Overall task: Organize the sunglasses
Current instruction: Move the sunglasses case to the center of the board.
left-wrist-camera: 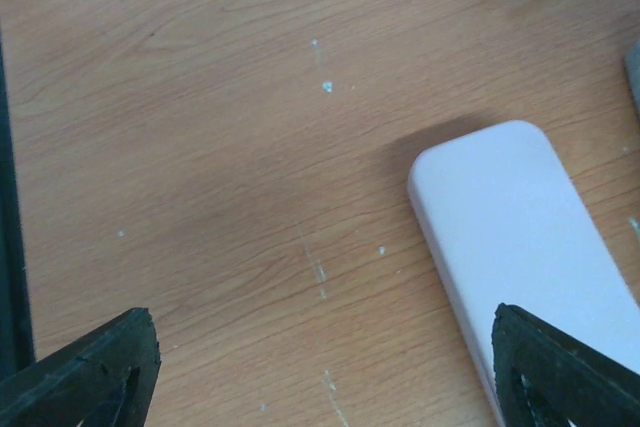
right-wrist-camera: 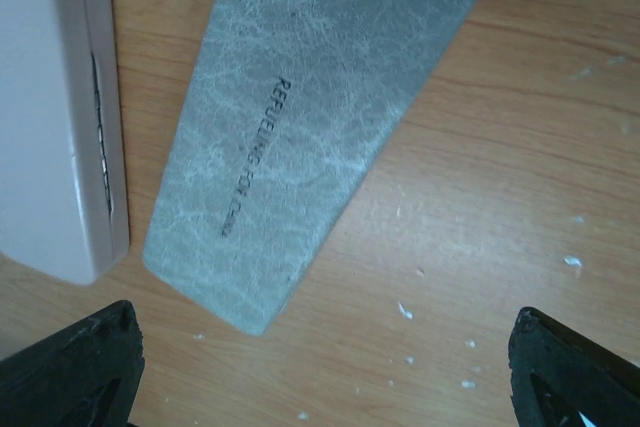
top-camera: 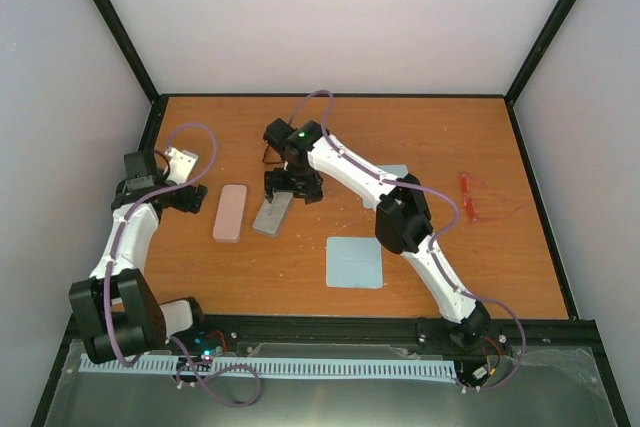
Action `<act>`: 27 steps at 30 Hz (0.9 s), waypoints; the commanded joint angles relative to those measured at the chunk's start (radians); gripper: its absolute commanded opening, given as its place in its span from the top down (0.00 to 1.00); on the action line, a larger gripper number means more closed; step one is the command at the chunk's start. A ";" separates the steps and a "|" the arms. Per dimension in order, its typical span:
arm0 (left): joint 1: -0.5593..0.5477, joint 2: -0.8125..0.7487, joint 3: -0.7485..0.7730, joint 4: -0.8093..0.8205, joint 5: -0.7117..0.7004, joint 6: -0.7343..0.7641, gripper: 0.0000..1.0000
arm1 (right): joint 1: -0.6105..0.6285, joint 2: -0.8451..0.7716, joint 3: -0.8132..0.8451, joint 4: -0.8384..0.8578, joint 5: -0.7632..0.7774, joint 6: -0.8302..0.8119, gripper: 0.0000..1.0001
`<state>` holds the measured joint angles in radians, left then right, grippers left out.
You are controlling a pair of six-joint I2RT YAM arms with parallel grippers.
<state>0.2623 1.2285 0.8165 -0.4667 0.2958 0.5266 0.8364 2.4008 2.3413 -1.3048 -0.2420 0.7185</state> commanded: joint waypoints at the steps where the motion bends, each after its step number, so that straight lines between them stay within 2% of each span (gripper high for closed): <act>1: 0.009 -0.063 -0.026 0.075 -0.071 0.031 0.10 | 0.017 0.069 0.061 0.042 -0.025 0.054 0.03; 9: 0.009 -0.114 -0.037 0.070 -0.055 -0.003 0.08 | 0.065 0.140 0.108 0.144 -0.031 0.096 0.03; 19: 0.009 -0.123 -0.043 0.058 -0.045 -0.028 0.08 | 0.066 0.196 0.131 0.061 0.052 0.072 0.04; 23: 0.009 -0.124 -0.052 0.058 -0.039 -0.030 0.08 | 0.066 0.209 0.131 0.052 0.079 0.070 0.09; 27: 0.009 -0.125 -0.056 0.059 -0.031 -0.034 0.08 | 0.064 0.224 0.133 0.055 0.088 0.068 0.09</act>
<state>0.2638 1.1263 0.7582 -0.4141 0.2474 0.5076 0.8986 2.5858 2.4516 -1.2228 -0.1963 0.7856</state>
